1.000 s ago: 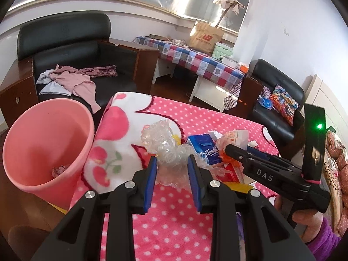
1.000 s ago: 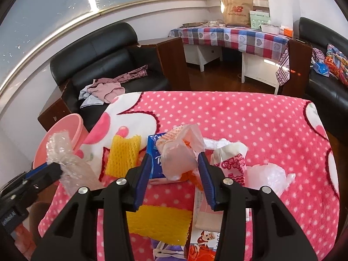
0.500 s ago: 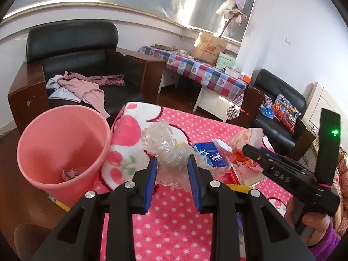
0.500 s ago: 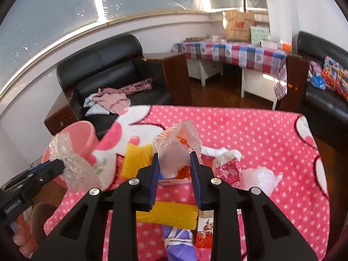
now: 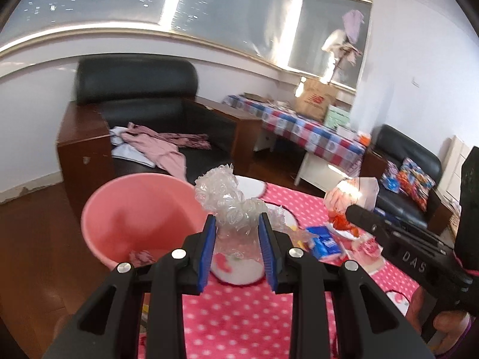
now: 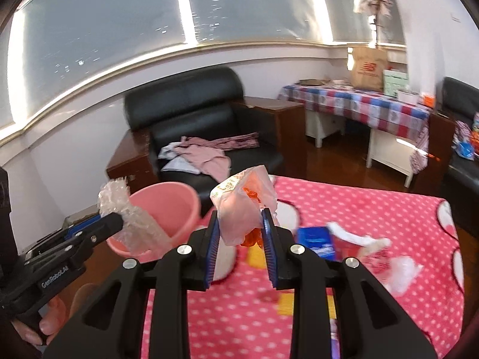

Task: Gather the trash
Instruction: 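Carry both items over the pink bucket and release them inside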

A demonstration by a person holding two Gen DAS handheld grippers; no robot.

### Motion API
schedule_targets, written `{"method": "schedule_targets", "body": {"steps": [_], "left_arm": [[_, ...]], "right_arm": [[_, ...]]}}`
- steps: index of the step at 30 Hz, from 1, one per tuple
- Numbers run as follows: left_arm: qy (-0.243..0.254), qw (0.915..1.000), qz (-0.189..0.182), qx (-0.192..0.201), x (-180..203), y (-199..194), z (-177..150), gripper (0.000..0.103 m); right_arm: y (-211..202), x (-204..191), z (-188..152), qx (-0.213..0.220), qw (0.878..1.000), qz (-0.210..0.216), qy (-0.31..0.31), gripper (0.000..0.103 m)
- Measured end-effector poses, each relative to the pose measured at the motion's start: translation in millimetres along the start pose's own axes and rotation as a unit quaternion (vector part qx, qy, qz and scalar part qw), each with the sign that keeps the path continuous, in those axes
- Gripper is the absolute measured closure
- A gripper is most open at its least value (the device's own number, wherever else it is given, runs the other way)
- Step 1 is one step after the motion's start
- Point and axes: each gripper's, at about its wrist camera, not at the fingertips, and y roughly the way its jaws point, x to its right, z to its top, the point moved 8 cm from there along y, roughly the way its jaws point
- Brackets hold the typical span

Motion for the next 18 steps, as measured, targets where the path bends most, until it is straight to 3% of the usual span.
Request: {"method": "schedule_targets", "body": {"steps": [10,18], "left_arm": [[-0.035,0.9963,0.076,0.02,-78.3,-8.3,11.1,0.075],[-0.053,0.9917,0.117,-0.002,-129.7,11.8,7.7,0.075]], "right_arm": [[42.7,-72.4,0.0,-0.021,0.997,0.062,-0.033,0.075],[84.2,-106.9,-7.4,-0.056,0.993,0.089,-0.052,0.075]]}}
